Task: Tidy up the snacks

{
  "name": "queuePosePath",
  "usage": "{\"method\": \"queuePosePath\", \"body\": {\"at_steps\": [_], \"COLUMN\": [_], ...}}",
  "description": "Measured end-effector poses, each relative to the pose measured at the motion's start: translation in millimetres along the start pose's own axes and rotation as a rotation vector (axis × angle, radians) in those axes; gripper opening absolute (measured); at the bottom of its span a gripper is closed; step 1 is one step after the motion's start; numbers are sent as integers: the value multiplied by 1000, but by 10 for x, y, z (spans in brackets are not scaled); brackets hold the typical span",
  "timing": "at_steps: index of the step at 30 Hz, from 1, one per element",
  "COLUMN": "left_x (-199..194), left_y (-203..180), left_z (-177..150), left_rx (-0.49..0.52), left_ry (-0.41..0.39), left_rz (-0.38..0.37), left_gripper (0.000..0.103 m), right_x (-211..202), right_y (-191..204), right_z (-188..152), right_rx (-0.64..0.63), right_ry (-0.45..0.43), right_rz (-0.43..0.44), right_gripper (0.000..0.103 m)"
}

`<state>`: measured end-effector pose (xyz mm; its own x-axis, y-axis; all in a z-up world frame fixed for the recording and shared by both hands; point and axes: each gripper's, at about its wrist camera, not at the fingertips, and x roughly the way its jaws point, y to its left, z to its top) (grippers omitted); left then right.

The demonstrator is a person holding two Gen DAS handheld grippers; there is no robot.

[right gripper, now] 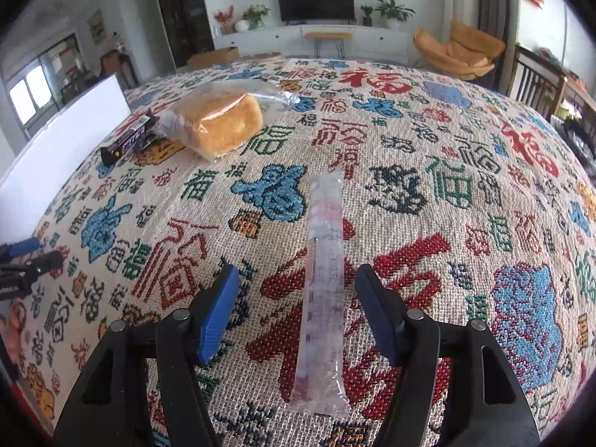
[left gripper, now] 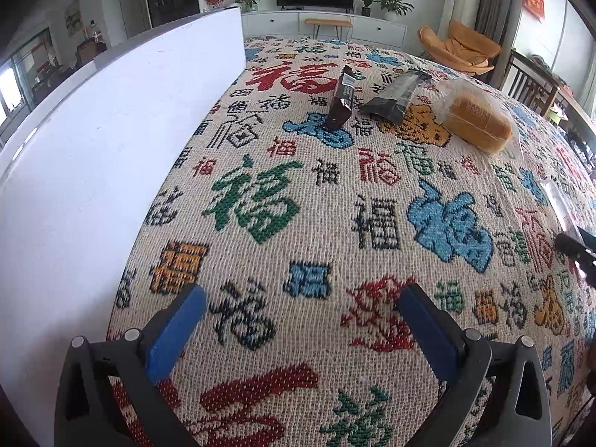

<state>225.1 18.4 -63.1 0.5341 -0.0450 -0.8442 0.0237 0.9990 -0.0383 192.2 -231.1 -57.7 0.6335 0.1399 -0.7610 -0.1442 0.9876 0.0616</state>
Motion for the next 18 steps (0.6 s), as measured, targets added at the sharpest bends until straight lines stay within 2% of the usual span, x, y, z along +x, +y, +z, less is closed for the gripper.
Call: {"method": "queuePosePath", "body": {"at_steps": [3, 6, 8, 10, 12, 13, 14, 15, 16, 18], "left_x": [66, 162, 285, 440, 599, 666, 718, 757, 761, 706], "left_y": [19, 5, -53, -133, -187, -201, -203, -196, -188, -153], "left_z": [353, 784, 1037, 1217, 1327, 1362, 1387, 1399, 1391, 1361], "left_rx": [-9, -16, 3, 41, 65, 70, 71, 68, 66, 56], "left_ry": [1, -30, -39, -27, -5, 3, 5, 7, 4, -9], "left_rz": [-64, -92, -86, -73, -59, -62, -70, -80, -84, -103], "left_gripper": [103, 102, 101, 93, 73, 67, 48, 23, 18, 17], "right_x": [29, 32, 23, 30, 26, 27, 22, 23, 23, 22], "right_y": [97, 62, 56, 67, 64, 61, 62, 60, 58, 59], "right_z": [15, 28, 14, 15, 1, 4, -7, -7, -6, -9], "right_rx": [-44, -32, -31, -37, -34, -33, -34, -34, -33, -32], "right_ry": [12, 10, 10, 11, 10, 10, 10, 10, 10, 9], "right_rz": [-44, -29, -29, -35, -33, -32, -32, -32, -31, -30], "right_gripper": [74, 75, 75, 75, 75, 75, 75, 75, 75, 75]}}
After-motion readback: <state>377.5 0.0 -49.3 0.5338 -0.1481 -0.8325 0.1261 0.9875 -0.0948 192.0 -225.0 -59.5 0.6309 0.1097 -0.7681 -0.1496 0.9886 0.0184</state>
